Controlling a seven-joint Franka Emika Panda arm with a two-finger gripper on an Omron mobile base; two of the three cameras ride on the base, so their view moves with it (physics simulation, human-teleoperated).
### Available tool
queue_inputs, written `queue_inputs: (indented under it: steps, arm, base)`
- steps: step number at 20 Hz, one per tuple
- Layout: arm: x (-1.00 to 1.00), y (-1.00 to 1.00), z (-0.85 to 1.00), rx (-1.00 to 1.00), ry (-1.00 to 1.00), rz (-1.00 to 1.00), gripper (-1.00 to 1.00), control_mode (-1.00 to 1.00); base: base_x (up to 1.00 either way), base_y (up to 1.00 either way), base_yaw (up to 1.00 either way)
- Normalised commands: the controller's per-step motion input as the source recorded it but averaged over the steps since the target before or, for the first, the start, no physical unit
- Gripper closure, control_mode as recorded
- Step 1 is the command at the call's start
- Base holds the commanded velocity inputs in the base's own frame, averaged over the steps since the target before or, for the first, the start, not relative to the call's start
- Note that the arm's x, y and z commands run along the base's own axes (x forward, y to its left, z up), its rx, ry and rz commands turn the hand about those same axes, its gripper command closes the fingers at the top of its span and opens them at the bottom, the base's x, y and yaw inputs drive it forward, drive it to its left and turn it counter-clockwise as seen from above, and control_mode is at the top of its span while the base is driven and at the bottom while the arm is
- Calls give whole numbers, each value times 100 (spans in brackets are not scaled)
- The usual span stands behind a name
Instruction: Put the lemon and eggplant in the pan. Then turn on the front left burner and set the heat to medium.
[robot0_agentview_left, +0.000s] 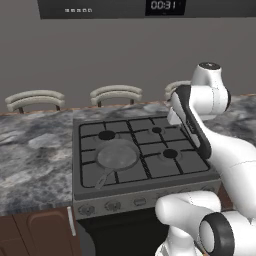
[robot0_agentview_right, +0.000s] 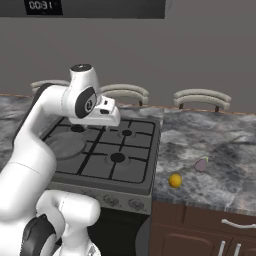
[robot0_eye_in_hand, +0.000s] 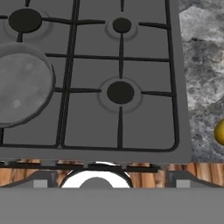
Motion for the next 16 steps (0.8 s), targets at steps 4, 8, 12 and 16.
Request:
queue_inputs:
  steps: [4, 8, 12, 16]
  arm:
    - [-14, -40, -21, 0, 0, 0, -100, -100]
    - [-7, -37, -18, 0, 0, -1, -100, -100]
    - [-3, -37, -14, 0, 0, -1, -100, -100]
    - [-2, -37, -13, 0, 0, -1, -100, -100]
  base:
    - [0, 0, 0]
    - [0, 0, 0]
    - [0, 0, 0]
    - [0, 0, 0]
